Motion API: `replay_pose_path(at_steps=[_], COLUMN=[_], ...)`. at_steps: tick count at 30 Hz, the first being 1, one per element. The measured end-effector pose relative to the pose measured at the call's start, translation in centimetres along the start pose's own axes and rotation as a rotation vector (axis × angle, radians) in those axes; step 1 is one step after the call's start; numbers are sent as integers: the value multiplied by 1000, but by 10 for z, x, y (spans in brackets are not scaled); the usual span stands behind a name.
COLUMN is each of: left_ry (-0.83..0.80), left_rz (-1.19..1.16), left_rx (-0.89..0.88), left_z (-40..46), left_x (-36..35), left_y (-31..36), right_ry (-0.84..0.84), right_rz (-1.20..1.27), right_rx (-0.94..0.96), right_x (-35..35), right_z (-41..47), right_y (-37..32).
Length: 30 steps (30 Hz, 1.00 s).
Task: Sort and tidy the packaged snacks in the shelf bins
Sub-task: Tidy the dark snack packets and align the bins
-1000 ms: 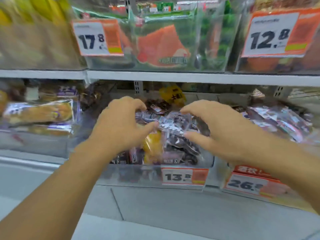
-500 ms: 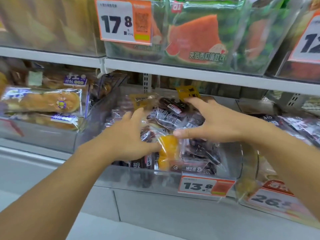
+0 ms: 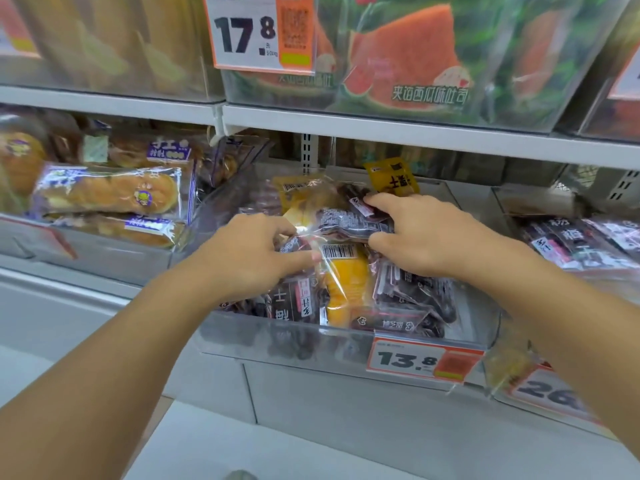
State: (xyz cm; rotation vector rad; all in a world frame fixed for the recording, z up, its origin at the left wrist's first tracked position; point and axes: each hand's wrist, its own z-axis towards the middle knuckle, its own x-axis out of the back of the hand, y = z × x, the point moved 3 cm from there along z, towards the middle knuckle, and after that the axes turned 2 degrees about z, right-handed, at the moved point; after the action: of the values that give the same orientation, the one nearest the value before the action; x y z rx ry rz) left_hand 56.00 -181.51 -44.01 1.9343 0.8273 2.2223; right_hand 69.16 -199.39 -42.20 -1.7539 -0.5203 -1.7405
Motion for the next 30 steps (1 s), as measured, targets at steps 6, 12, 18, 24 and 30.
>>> replay_pose_path(at_steps=[6,12,18,24,30], left_ry=[97,201,498,232,293], left_rz=[-36,-575,-169,66,-506], left_rx=[0,150,233,310,341], left_z=[-2,6,3,7,-8], left_x=[-3,7,23,5,20], left_y=[3,-12,-31,-21,-31], right_ry=[-38,178,322,341,84], right_rz=[-50,-55,137,215,491], right_rx=[-40,14,160,247,41], right_x=[-4,-4,5,-7,-22], right_z=[6,15,11,29,46], right_y=[-13,-18,-29,-84,-133])
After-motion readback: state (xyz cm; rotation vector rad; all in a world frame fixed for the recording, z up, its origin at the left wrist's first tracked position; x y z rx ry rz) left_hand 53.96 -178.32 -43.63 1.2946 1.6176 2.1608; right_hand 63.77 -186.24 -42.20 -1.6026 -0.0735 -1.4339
